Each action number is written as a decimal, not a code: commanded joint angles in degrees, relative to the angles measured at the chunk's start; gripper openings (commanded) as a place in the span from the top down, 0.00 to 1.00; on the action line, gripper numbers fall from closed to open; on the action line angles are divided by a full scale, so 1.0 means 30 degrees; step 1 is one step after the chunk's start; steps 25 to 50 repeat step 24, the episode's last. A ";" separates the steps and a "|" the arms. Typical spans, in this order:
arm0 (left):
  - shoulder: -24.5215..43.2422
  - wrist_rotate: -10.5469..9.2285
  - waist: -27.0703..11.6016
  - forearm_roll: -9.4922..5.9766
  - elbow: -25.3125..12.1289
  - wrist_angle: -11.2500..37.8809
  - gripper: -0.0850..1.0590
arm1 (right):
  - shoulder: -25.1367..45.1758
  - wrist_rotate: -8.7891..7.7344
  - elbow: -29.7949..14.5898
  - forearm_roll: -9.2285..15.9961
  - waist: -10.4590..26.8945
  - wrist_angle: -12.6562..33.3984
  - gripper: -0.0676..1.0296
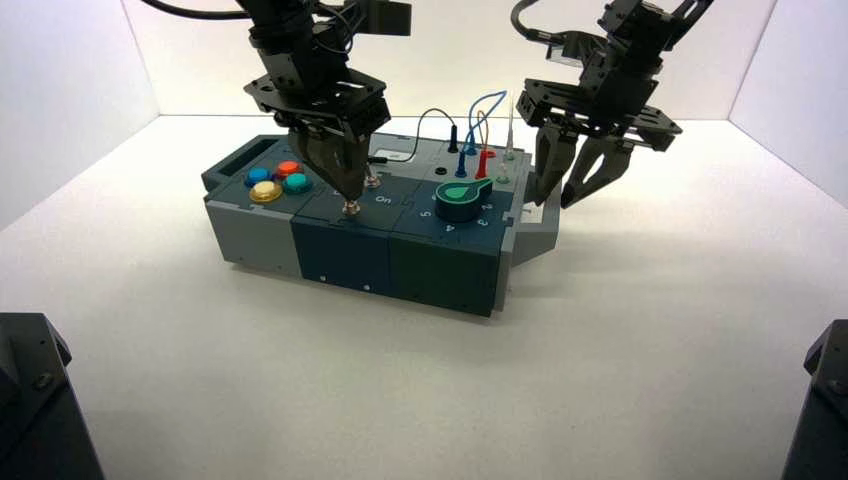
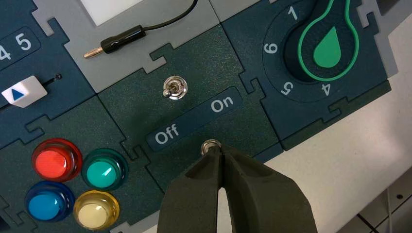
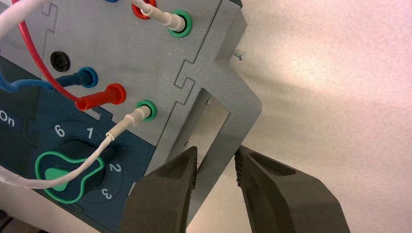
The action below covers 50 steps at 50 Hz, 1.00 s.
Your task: Flip the bottom switch off with the right gripper.
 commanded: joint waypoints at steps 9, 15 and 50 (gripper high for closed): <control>-0.0146 0.0088 0.0879 0.0322 -0.0615 -0.0117 0.95 | 0.0352 -0.0615 -0.0469 -0.0264 0.0059 -0.0117 0.95; 0.0117 0.0088 0.0879 0.0322 -0.0762 -0.0117 0.95 | 0.0586 -0.0615 -0.0410 -0.0322 0.0029 -0.0117 0.95; 0.0557 0.0088 0.0879 0.0322 -0.1025 -0.0322 0.95 | 0.0937 -0.0615 -0.0439 -0.0410 0.0059 -0.0439 0.95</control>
